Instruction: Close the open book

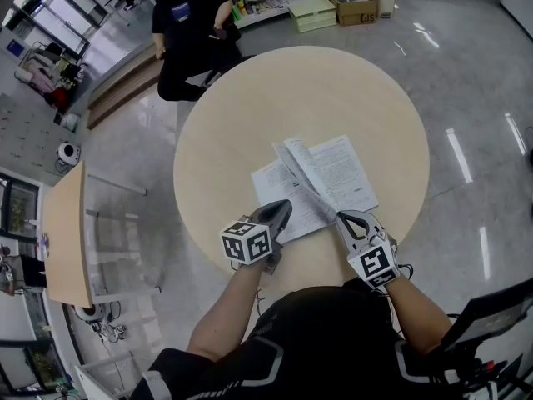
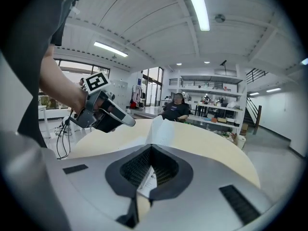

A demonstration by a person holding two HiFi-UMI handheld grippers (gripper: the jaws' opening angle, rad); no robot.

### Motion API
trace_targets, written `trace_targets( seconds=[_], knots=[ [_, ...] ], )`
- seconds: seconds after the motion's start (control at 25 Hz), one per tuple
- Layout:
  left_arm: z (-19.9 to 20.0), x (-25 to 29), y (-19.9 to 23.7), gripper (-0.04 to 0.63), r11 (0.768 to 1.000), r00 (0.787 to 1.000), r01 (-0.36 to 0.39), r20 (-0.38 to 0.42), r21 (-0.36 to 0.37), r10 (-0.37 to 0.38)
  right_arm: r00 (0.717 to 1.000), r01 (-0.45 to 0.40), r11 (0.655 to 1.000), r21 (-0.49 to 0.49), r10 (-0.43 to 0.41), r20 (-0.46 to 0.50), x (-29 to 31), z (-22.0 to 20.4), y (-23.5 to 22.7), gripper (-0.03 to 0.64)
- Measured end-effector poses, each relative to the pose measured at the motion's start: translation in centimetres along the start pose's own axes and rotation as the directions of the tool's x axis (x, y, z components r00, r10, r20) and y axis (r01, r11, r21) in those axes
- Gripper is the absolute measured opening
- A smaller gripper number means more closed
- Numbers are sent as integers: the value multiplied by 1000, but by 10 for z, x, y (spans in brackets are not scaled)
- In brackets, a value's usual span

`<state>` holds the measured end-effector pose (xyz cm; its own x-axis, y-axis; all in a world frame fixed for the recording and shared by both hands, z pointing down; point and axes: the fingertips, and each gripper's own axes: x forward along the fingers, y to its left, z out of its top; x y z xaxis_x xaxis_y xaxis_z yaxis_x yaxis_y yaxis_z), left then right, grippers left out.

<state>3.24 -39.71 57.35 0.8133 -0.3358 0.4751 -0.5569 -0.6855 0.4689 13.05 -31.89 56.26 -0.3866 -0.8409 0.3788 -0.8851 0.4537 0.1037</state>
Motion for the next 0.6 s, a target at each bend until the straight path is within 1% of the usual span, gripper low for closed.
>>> trace_targets(
  seconds=[0.12, 0.28, 0.4, 0.6],
  knots=[
    [0, 7, -10, -12, 1000, 1000, 20, -16, 10, -20, 999, 32, 995, 95, -32, -2, -7, -8, -13, -2],
    [-4, 18, -21, -11, 999, 998, 37, -48, 25, -36, 998, 60, 973, 223, -62, 4, -12, -22, -31, 0],
    [-6, 22, -27, -12, 998, 996, 48, -71, 39, -45, 996, 82, 948, 309, -90, 12, -15, -30, -43, -2],
    [-13, 30, -29, -12, 997, 993, 51, -113, 59, -45, 992, 106, 891, 442, -124, 13, -16, -50, -61, 0]
  ],
)
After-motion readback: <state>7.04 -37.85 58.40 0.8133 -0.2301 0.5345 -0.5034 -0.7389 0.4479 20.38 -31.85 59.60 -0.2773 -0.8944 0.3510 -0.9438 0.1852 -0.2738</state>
